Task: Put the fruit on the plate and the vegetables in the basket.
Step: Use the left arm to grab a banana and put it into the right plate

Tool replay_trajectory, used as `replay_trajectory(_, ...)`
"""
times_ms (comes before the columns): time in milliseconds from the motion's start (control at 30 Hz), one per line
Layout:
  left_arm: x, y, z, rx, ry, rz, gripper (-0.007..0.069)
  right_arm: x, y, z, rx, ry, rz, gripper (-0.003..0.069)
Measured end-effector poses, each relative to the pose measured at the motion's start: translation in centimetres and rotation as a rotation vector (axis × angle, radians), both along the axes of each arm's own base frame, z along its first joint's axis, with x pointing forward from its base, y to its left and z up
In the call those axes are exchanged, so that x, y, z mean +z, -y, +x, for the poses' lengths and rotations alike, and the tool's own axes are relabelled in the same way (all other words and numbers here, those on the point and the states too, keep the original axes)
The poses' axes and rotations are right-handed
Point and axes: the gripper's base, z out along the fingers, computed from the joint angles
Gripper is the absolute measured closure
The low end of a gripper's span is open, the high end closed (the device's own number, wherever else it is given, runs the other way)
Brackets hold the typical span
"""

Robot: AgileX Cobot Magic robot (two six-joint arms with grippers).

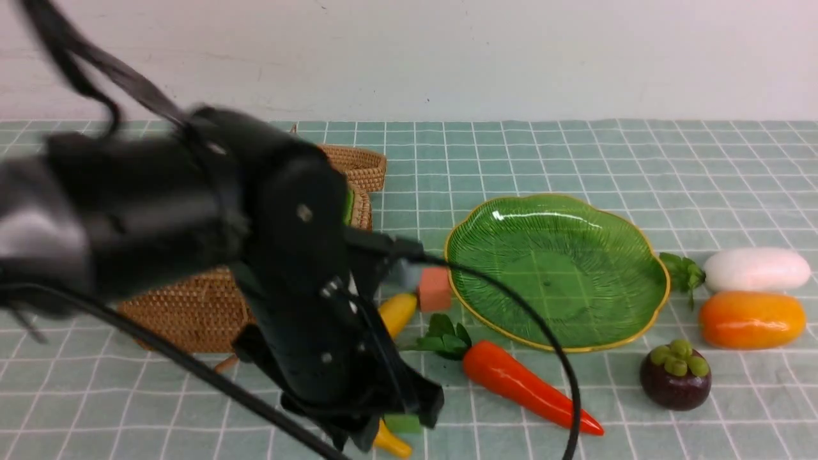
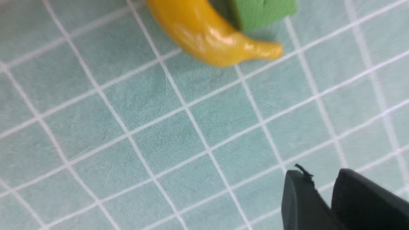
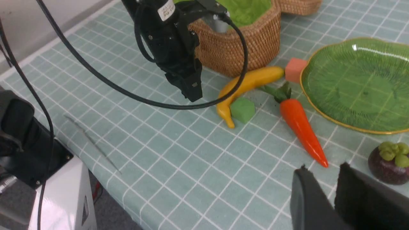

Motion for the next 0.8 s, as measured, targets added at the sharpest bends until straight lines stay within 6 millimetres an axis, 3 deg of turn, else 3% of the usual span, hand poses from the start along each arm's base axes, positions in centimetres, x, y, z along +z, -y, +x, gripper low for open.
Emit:
replay_trajectory(133, -2.8, 0.6, 1.4, 0.013, 0.002, 0.054, 0.0409, -1.4, -0.5, 0.6, -0.001, -0.043, -0.032, 0.0506)
replay_trajectory(200, -4.3, 0.8, 2.3, 0.035, 0.028, 0.081, 0.0326, -2.1, -0.8, 0.9, 0.001, -0.064, -0.044, 0.0504)
replay_trajectory(400, -5.1, 1.3, 3.6, 0.1, 0.121, 0.051, 0.0167, -2.6, -1.0, 1.1, 0.003, -0.077, -0.049, 0.0497)
replay_trajectory(800, -6.2, 1.0, 4.8, 0.191, 0.203, 0.109, 0.017, -2.5, -1.2, 0.9, 0.037, -0.073, -0.039, 0.0491)
